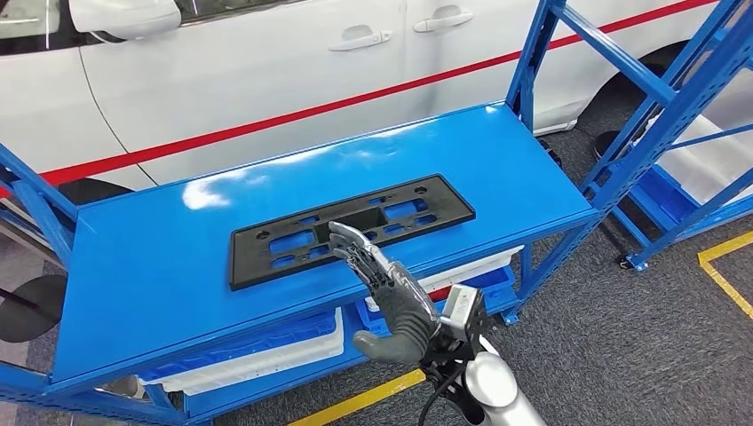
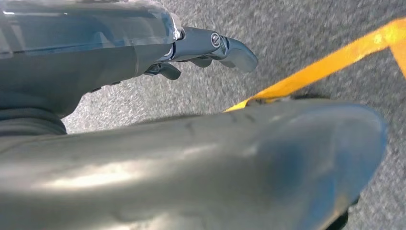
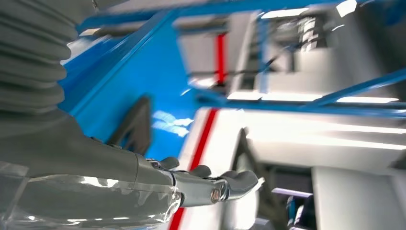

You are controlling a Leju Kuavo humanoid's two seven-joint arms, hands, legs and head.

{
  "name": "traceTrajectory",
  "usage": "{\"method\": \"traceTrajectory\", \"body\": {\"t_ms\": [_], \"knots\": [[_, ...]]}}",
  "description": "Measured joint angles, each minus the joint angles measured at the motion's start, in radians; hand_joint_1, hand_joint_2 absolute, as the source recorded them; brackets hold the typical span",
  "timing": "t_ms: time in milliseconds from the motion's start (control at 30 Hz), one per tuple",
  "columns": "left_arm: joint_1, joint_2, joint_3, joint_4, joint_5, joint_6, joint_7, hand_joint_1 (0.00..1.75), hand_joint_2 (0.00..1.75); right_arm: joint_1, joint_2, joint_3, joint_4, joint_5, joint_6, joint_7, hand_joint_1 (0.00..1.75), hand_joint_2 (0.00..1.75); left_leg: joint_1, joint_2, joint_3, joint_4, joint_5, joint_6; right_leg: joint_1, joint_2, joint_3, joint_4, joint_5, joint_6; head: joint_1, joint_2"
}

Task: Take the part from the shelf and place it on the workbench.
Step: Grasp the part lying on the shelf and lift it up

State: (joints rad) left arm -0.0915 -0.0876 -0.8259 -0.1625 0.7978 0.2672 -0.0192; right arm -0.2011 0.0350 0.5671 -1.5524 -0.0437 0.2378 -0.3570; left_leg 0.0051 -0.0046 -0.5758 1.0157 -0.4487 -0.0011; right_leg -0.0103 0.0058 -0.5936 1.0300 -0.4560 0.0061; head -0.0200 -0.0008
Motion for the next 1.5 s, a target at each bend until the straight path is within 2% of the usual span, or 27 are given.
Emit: {"method": "traceTrajectory", "body": {"t_ms": [67, 100, 200, 233, 267, 300, 400, 467, 533, 600, 633, 700, 733, 767, 800, 833, 867, 933, 967, 1100, 1167, 1233, 1267, 1300, 1333, 1433, 1500], "knots": [[0.0, -0.004, 0.0, 0.0, 0.001, -0.001, 0.006, 0.0, 0.0, -0.008, -0.004, 0.016, 0.013, 0.069, -0.037, 0.016, 0.0, 1.75, 0.003, 0.001, -0.004, 0.009, -0.009, -0.01, -0.001, 0.0, 0.003, -0.006, 0.003, -0.013, 0.0, 0.0], [0.0, -0.006, 0.0, 0.0, 0.0, -0.001, 0.01, 0.0, 0.0, -0.014, -0.005, 0.025, 0.019, 0.105, -0.058, 0.028, 0.0, 1.75, 0.004, 0.001, -0.015, 0.036, -0.027, -0.014, -0.002, -0.001, 0.005, -0.009, 0.004, -0.02, 0.0, 0.0], [0.0, -0.009, 0.0, 0.0, -0.002, -0.004, 0.018, 0.0, 0.0, -0.026, -0.007, 0.047, 0.041, 0.191, -0.109, 0.052, 0.0, 1.75, 0.006, 0.001, -0.097, 0.214, -0.115, -0.019, 0.002, -0.004, 0.008, -0.011, 0.003, -0.032, -0.001, 0.0], [0.001, -0.009, -0.001, 0.0, -0.003, -0.005, 0.02, 0.0, 0.0, -0.026, -0.009, 0.053, 0.048, 0.21, -0.121, 0.057, 0.0, 1.75, 0.006, 0.001, -0.123, 0.265, -0.13, -0.02, 0.004, -0.004, 0.008, -0.01, 0.002, -0.034, -0.001, 0.0], [0.001, -0.009, -0.001, 0.0, -0.005, -0.007, 0.021, 0.0, 0.0, -0.024, -0.01, 0.058, 0.055, 0.234, -0.136, 0.062, 0.0, 1.75, 0.006, 0.001, -0.133, 0.284, -0.126, -0.019, 0.007, -0.003, 0.009, -0.01, 0.001, -0.035, -0.001, 0.0], [0.002, -0.01, -0.002, 0.0, -0.006, -0.009, 0.022, 0.0, 0.0, -0.018, -0.013, 0.064, 0.06, 0.263, -0.153, 0.069, 0.0, 1.75, 0.006, 0.001, -0.125, 0.263, -0.104, -0.017, 0.008, -0.003, 0.011, -0.009, -0.001, -0.035, -0.001, 0.0], [0.003, -0.009, -0.007, 0.0, -0.01, -0.015, 0.018, 0.0, 0.0, 0.025, -0.03, 0.075, 0.067, 0.356, -0.209, 0.076, 0.0, 1.75, 0.002, 0.0, -0.036, 0.074, -0.013, -0.001, 0.013, -0.001, 0.02, -0.007, -0.009, -0.031, 0.0, 0.0], [0.005, -0.009, -0.009, 0.0, -0.011, -0.018, 0.014, 0.0, 0.0, 0.065, -0.049, 0.08, 0.069, 0.407, -0.239, 0.074, 0.0, 1.75, -0.003, -0.001, -0.006, 0.011, -0.002, 0.006, 0.014, -0.002, 0.02, -0.007, -0.011, -0.023, 0.0, 0.0], [0.006, -0.009, -0.01, 0.0, -0.012, -0.019, 0.012, 0.0, 0.0, 0.093, -0.062, 0.084, 0.07, 0.447, -0.266, 0.075, 0.0, 1.75, -0.003, 0.0, -0.002, 0.002, -0.001, 0.012, 0.014, -0.002, 0.019, -0.008, -0.011, -0.014, 0.0, 0.0], [0.008, -0.008, -0.013, 0.0, -0.012, -0.021, 0.01, 0.0, 0.0, 0.108, -0.072, 0.087, 0.069, 0.484, -0.295, 0.075, 0.0, 1.75, 0.001, 0.002, 0.005, -0.01, 0.005, 0.022, 0.013, -0.001, 0.012, 0.014, -0.029, -0.003, 0.001, 0.0], [0.007, -0.007, -0.014, 0.0, -0.012, -0.021, 0.007, 0.0, 0.0, 0.115, -0.076, 0.088, 0.069, 0.508, -0.315, 0.075, 0.0, 1.75, 0.004, 0.003, 0.009, -0.015, 0.007, 0.027, 0.012, -0.001, -0.004, 0.052, -0.052, 0.002, 0.002, 0.0], [0.007, -0.004, -0.017, 0.0, -0.012, -0.023, 0.003, 0.0, 0.0, 0.127, -0.082, 0.089, 0.069, 0.562, -0.362, 0.072, 0.0, 1.75, 0.003, 0.004, 0.01, -0.016, 0.007, 0.032, 0.007, -0.001, -0.066, 0.179, -0.115, 0.008, 0.004, 0.0], [0.008, -0.003, -0.018, 0.0, -0.012, -0.023, 0.001, 0.0, 0.0, 0.131, -0.084, 0.091, 0.069, 0.588, -0.386, 0.07, 0.0, 1.75, 0.003, 0.004, 0.01, -0.016, 0.007, 0.032, 0.004, -0.002, -0.098, 0.239, -0.136, 0.011, 0.004, 0.0], [0.009, -0.001, -0.018, 0.0, -0.01, -0.024, -0.001, 0.0, 0.0, 0.133, -0.085, 0.094, 0.069, 0.609, -0.406, 0.067, 0.0, 1.75, 0.003, 0.004, 0.01, -0.016, 0.006, 0.032, 0.001, -0.002, -0.117, 0.27, -0.139, 0.014, 0.004, 0.0], [0.01, 0.0, -0.018, 0.0, -0.009, -0.025, -0.002, 0.0, 0.0, 0.134, -0.085, 0.096, 0.07, 0.629, -0.424, 0.064, 0.0, 1.75, 0.004, 0.004, 0.011, -0.015, 0.005, 0.031, -0.003, -0.002, -0.116, 0.265, -0.122, 0.016, 0.004, 0.0], [0.01, 0.001, -0.019, 0.0, -0.007, -0.026, -0.002, 0.0, 0.0, 0.134, -0.085, 0.099, 0.07, 0.646, -0.44, 0.064, 0.0, 1.75, 0.004, 0.004, 0.013, -0.014, 0.004, 0.029, -0.007, -0.003, -0.094, 0.219, -0.088, 0.018, 0.004, 0.0], [0.01, 0.002, -0.02, 0.0, -0.007, -0.028, 0.001, 0.0, 0.0, 0.134, -0.085, 0.101, 0.07, 0.662, -0.456, 0.065, 0.0, 1.75, 0.005, 0.003, 0.015, -0.012, 0.002, 0.025, -0.011, -0.004, -0.06, 0.148, -0.051, 0.019, 0.004, 0.0], [0.009, 0.004, -0.025, 0.0, -0.011, -0.034, 0.01, 0.0, 0.0, 0.131, -0.083, 0.103, 0.07, 0.688, -0.485, 0.07, 0.0, 1.75, 0.002, 0.001, 0.014, -0.004, -0.005, 0.014, -0.011, -0.005, -0.003, 0.032, -0.008, 0.017, 0.003, 0.0], [0.01, 0.005, -0.028, 0.0, -0.013, -0.037, 0.015, 0.0, 0.0, 0.131, -0.082, 0.104, 0.07, 0.696, -0.494, 0.074, 0.0, 1.75, 0.001, 0.0, 0.013, -0.001, -0.007, 0.008, -0.009, -0.004, 0.008, 0.006, -0.004, 0.013, 0.003, 0.0], [0.009, 0.008, -0.036, 0.0, -0.019, -0.042, 0.038, 0.0, 0.0, 0.127, -0.069, 0.104, 0.068, 0.716, -0.531, 0.079, 0.0, 1.75, 0.005, 0.001, 0.007, 0.015, -0.022, -0.015, -0.005, -0.001, 0.009, -0.005, -0.002, -0.013, 0.002, 0.0], [0.008, 0.008, -0.04, 0.0, -0.022, -0.044, 0.054, 0.0, 0.0, 0.117, -0.055, 0.104, 0.068, 0.718, -0.572, 0.066, 0.0, 1.75, 0.008, 0.001, -0.031, 0.102, -0.075, -0.021, -0.005, -0.003, 0.011, -0.009, 0.001, -0.024, 0.002, 0.0], [0.008, 0.008, -0.047, 0.0, -0.025, -0.044, 0.061, 0.0, 0.0, 0.103, -0.038, 0.104, 0.07, 0.704, -0.631, 0.032, 0.0, 1.75, 0.007, 0.001, -0.094, 0.236, -0.133, -0.024, -0.001, -0.003, 0.011, -0.008, 0.0, -0.03, 0.002, 0.0], [0.009, 0.008, -0.051, 0.0, -0.028, -0.043, 0.062, 0.0, 0.0, 0.095, -0.029, 0.103, 0.072, 0.695, -0.662, 0.011, 0.0, 1.75, 0.007, 0.001, -0.116, 0.281, -0.145, -0.024, 0.001, -0.003, 0.011, -0.008, -0.001, -0.031, 0.002, 0.0], [0.009, 0.008, -0.054, 0.0, -0.031, -0.041, 0.062, 0.0, 0.0, 0.087, -0.02, 0.103, 0.073, 0.688, -0.691, -0.006, 0.0, 1.75, 0.007, 0.001, -0.121, 0.29, -0.136, -0.023, 0.003, -0.003, 0.012, -0.007, -0.001, -0.031, 0.002, 0.0], [0.008, 0.009, -0.057, 0.0, -0.033, -0.038, 0.061, 0.0, 0.0, 0.077, -0.01, 0.103, 0.075, 0.687, -0.714, -0.018, 0.0, 1.75, 0.007, 0.001, -0.109, 0.262, -0.111, -0.021, 0.005, -0.002, 0.013, -0.007, -0.001, -0.032, 0.002, 0.0], [0.001, 0.014, -0.061, 0.0, -0.029, -0.021, 0.053, 0.0, 0.0, 0.044, 0.015, 0.103, 0.073, 0.721, -0.728, 0.0, 0.0, 1.75, 0.003, 0.001, -0.017, 0.063, -0.018, -0.005, 0.009, 0.001, 0.017, -0.005, -0.004, -0.028, 0.002, 0.0], [-0.003, 0.019, -0.061, 0.0, -0.015, -0.009, 0.04, 0.0, 0.0, 0.023, 0.027, 0.104, 0.069, 0.752, -0.705, 0.029, 0.0, 1.75, -0.003, 0.0, 0.007, 0.006, -0.007, 0.003, 0.01, 0.001, 0.014, -0.004, -0.003, -0.02, 0.002, 0.0]]}}
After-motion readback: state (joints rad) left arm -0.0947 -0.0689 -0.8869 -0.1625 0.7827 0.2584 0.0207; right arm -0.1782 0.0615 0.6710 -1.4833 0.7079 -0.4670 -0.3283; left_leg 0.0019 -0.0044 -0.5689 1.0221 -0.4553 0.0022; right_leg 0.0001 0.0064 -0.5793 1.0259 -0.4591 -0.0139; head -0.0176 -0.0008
